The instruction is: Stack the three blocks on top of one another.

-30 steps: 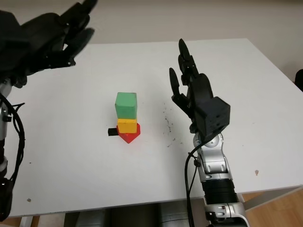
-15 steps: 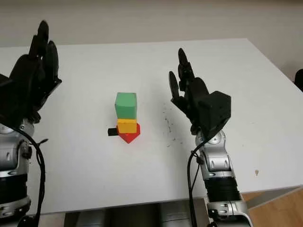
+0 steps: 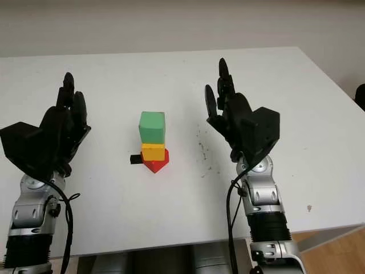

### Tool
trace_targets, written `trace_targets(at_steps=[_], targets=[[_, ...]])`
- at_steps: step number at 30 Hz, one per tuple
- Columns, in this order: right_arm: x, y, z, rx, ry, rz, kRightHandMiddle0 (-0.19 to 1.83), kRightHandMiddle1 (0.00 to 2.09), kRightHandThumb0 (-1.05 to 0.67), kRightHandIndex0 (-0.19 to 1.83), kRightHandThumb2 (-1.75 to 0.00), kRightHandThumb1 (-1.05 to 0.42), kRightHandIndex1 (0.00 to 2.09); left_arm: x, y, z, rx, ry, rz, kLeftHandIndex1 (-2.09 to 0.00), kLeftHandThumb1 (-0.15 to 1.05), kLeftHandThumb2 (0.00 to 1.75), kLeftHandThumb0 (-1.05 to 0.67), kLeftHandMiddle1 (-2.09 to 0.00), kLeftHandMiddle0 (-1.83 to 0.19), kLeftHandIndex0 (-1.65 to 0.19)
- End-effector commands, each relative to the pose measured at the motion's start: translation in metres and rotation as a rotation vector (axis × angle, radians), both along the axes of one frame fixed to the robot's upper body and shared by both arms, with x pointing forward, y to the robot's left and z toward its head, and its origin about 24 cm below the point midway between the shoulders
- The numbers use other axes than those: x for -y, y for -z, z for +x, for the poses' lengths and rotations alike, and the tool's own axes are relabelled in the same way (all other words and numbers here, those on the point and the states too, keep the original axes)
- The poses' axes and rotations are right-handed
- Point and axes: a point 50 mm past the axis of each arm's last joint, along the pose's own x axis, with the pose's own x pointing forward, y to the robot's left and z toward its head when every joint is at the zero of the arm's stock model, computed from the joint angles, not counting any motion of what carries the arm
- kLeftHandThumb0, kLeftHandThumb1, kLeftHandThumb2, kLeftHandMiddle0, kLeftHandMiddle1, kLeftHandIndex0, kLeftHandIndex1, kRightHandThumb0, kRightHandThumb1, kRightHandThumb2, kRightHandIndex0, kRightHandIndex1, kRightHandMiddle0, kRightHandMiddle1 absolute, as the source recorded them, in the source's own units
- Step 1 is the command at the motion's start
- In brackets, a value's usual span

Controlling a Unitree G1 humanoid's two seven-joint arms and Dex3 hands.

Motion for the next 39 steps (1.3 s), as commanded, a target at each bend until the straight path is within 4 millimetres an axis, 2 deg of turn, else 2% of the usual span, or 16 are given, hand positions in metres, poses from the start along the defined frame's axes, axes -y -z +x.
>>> trace_targets(at_steps=[1,15,24,39], targets=[[0.003,-0.005,0.001,0.021,0.003,0.015,-0.18,0.03,-0.8,-0.17,-0.66,-1.05,0.03,0.001,0.001,-0.002,0.011,-0.001,-0.005,0.0,1.05,0.71,-0.85,0.0,0.19,0.19],[0.007,-0.007,0.003,0.03,0.01,0.029,-0.19,0.0,-0.76,-0.19,-0.68,-1.05,0.03,0.006,0.002,-0.011,0.056,0.018,-0.048,0.0,1.05,0.71,-0.82,0.0,0.19,0.19],[0.011,0.002,0.004,-0.004,0.02,0.064,-0.19,0.01,-0.77,-0.19,-0.68,-1.05,0.01,0.009,0.004,-0.009,0.051,0.04,-0.075,0.0,1.05,0.69,-0.82,0.0,0.19,0.19],[0.001,-0.008,0.011,0.035,0.017,0.07,-0.19,0.0,-0.74,-0.18,-0.67,-1.05,0.01,0.015,-0.006,-0.005,0.101,0.048,-0.082,0.0,1.05,0.67,-0.83,0.0,0.19,0.19]])
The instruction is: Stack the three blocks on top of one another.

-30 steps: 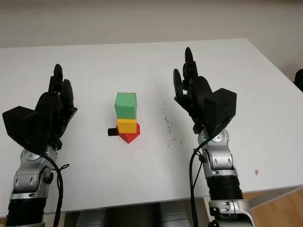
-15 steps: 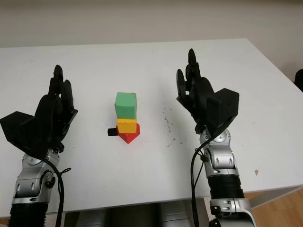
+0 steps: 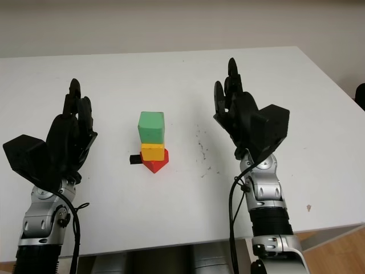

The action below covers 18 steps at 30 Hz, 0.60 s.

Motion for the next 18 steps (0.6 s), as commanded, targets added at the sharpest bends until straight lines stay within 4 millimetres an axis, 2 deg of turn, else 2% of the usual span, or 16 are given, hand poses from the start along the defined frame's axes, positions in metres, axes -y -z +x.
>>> trace_targets(at_steps=[1,18], targets=[[-0.005,-0.006,0.002,0.029,-0.004,0.005,-0.19,0.01,-0.74,-0.18,-0.67,-1.05,0.01,0.0,-0.011,0.003,0.048,0.008,0.009,0.0,1.05,0.67,-0.83,0.0,0.19,0.19],[-0.008,0.004,0.012,0.006,-0.008,0.017,-0.18,0.04,-0.74,-0.17,-0.65,-1.05,0.04,0.001,-0.004,0.016,0.021,0.01,-0.008,0.0,1.05,0.67,-0.82,0.0,0.19,0.19]])
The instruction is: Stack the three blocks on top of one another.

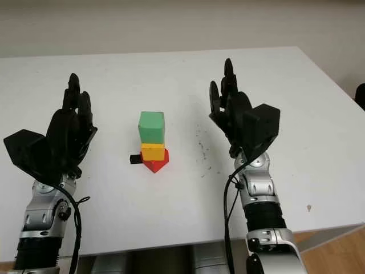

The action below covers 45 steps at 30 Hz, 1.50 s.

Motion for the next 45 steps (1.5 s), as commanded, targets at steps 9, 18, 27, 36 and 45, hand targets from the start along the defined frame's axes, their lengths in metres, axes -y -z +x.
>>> trace_targets(at_steps=[9,18,27,36,45], targets=[[-0.004,-0.009,0.004,0.042,-0.014,0.003,-0.18,0.05,-0.74,-0.18,-0.67,-1.05,0.05,0.001,-0.003,0.002,0.034,0.003,-0.008,0.0,1.05,0.7,-0.8,0.0,0.19,0.19],[-0.008,-0.007,0.005,0.035,-0.028,0.016,-0.18,0.05,-0.74,-0.19,-0.67,-1.05,0.04,-0.002,-0.003,0.002,0.033,-0.007,-0.007,0.0,1.05,0.71,-0.8,0.0,0.19,0.19],[-0.006,-0.012,0.003,0.063,-0.022,0.018,-0.18,0.05,-0.75,-0.18,-0.66,-1.05,0.05,-0.001,-0.005,-0.003,0.046,-0.004,-0.005,0.0,1.05,0.69,-0.8,0.0,0.19,0.19],[-0.005,-0.009,-0.004,0.054,-0.023,0.01,-0.17,0.06,-0.73,-0.18,-0.67,-1.05,0.05,0.0,-0.002,-0.008,0.039,0.002,-0.025,0.0,1.05,0.67,-0.79,0.0,0.19,0.19],[-0.006,-0.008,-0.003,0.037,-0.025,0.015,-0.17,0.06,-0.74,-0.18,-0.68,-1.05,0.05,0.0,0.0,-0.009,0.033,0.002,-0.035,0.0,1.05,0.67,-0.78,0.0,0.19,0.19]])
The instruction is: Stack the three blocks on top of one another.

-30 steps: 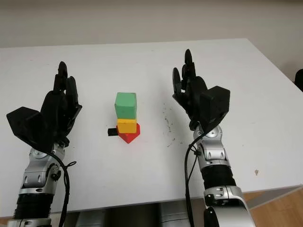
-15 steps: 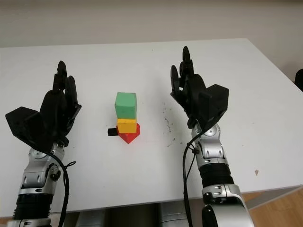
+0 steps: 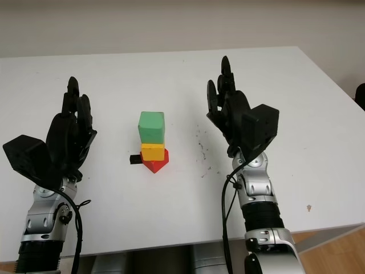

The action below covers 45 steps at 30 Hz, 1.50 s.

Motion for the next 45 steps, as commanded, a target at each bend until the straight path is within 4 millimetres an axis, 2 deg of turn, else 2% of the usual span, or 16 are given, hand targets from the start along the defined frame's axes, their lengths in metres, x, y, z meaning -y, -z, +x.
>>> trace_targets(at_steps=[1,45], targets=[[-0.0022,-0.004,0.0,0.012,-0.005,0.004,-0.17,0.06,-0.74,-0.18,-0.68,-1.05,0.05,0.0001,-0.0022,-0.0007,0.014,0.003,-0.01,0.0,1.05,0.67,-0.78,0.0,0.19,0.19],[0.0002,-0.007,-0.0048,0.012,-0.004,-0.003,-0.16,0.06,-0.75,-0.17,-0.65,-1.05,0.06,0.0037,-0.0049,-0.0038,-0.006,0.022,-0.009,0.0,1.05,0.66,-0.79,0.0,0.19,0.19]])
